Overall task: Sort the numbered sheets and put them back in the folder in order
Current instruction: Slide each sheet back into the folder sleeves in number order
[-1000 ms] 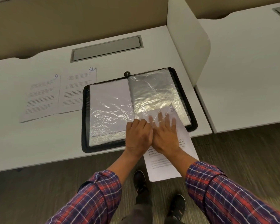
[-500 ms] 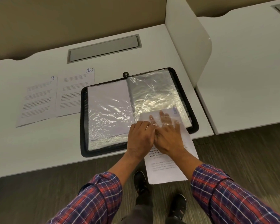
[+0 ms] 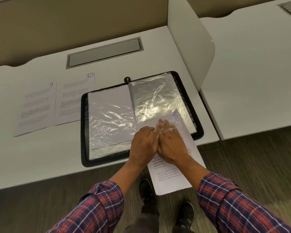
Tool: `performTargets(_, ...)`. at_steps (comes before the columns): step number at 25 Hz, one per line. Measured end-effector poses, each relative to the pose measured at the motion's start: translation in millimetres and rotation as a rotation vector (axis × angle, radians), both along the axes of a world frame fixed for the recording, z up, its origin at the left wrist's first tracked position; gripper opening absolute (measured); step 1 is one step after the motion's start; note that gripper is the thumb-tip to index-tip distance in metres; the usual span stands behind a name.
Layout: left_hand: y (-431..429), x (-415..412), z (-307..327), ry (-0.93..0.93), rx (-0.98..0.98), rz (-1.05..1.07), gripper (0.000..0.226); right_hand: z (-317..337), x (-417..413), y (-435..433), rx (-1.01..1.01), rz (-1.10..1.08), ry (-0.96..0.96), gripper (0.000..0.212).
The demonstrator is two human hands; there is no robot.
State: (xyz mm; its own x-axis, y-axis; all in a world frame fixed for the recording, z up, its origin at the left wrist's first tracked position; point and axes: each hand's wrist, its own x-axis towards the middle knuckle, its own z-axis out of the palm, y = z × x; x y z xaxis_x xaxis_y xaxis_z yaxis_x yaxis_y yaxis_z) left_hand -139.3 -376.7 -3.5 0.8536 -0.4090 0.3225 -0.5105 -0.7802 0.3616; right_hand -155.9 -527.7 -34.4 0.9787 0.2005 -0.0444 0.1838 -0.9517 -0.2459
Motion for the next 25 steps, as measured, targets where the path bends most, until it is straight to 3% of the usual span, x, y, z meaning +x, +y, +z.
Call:
performTargets(3,-3,-1,-4,0.007,0.002,-0.015,0.011,-1,-19,-11,-0.015,-0.131,-0.092,0.072)
performTargets(8,-8,-3,-3,0.032,-0.053,-0.041,0.019,-3,-11,-5,-0.039,-0.088,-0.003,0.072)
performTargets(12,-12,2,-13,0.069,0.020,-0.049,0.015,-3,-16,-5,0.004,-0.203,-0.017,0.074)
performTargets(16,-18,3,-20,0.077,0.076,-0.064,0.017,-1,-43,-25,0.248,-0.220,-0.343,0.039)
performTargets(18,-20,1,-19,0.091,0.087,-0.045,0.017,12,-56,-37,0.317,-0.436,-0.383,0.031)
performTargets(21,-24,1,-15,0.103,0.088,-0.041,0.017,22,-75,-51,0.432,-0.841,-0.160,0.048)
performTargets(23,-26,1,-13,0.108,0.073,-0.029,0.015,23,-89,-63,0.618,-0.952,0.104,0.052)
performTargets(25,-28,1,-12,0.117,0.051,-0.010,0.014,26,-102,-73,0.835,-0.991,0.319,0.040)
